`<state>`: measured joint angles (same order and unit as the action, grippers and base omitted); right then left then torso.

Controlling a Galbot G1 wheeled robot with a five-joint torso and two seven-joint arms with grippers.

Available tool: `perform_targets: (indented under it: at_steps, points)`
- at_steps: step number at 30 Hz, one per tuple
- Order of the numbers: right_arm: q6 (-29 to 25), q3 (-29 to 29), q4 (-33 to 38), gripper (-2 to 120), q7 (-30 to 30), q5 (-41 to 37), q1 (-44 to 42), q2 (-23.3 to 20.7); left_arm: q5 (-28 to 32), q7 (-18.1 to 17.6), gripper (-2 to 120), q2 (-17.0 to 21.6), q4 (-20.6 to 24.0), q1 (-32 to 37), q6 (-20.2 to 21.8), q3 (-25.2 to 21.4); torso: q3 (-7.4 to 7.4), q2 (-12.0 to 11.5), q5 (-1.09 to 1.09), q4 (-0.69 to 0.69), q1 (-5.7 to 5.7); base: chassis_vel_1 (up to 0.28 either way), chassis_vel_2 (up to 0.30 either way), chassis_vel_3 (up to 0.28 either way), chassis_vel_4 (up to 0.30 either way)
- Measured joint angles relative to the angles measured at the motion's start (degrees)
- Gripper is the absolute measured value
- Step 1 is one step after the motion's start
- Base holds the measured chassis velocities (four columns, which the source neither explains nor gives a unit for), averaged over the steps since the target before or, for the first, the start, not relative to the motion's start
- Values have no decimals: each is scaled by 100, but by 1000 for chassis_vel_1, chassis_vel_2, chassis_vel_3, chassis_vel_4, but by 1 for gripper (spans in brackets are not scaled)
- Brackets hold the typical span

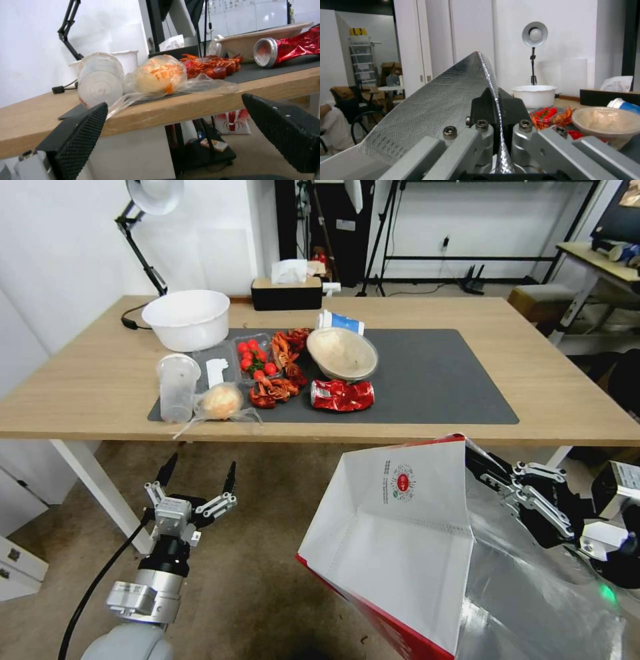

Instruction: Pick up the food delivery bag from the floor and place it on the table.

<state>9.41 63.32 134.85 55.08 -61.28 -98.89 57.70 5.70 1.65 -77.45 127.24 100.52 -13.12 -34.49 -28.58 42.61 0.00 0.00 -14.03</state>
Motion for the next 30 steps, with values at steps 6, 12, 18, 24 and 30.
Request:
perform_targets:
  at_steps: [6, 12, 18, 24, 30]
  points:
    - [-4, -3, 5, 0, -4, 6, 0, -14, 0, -20, 100, -5, -43, -13, -16, 12, -104, 180, 0, 0, -76, 0, 0, 0, 0]
    - [-4, -4, -8, 0, -12, 7, 9, -19, -1, -30, 100, -3, -103, -14, -51, 20, -184, 321, 0, 0, -136, 0, 0, 0, 0]
    - [-3, -15, -32, 0, -10, 20, 11, -10, -12, -45, 100, -2, -119, -20, -59, 13, -266, 455, 0, 0, -191, 0, 0, 0, 0]
    - [-5, -54, -19, 0, -8, 38, 18, -15, -41, -50, 100, -19, -149, -29, -87, 15, -373, 640, 0, 0, -270, 0, 0, 0, 0]
    - [-8, -54, -53, 0, 5, 62, 12, -14, -42, -73, 100, -7, -166, -29, -110, 17, -454, 783, 0, 0, -329, 0, 0, 0, 0]
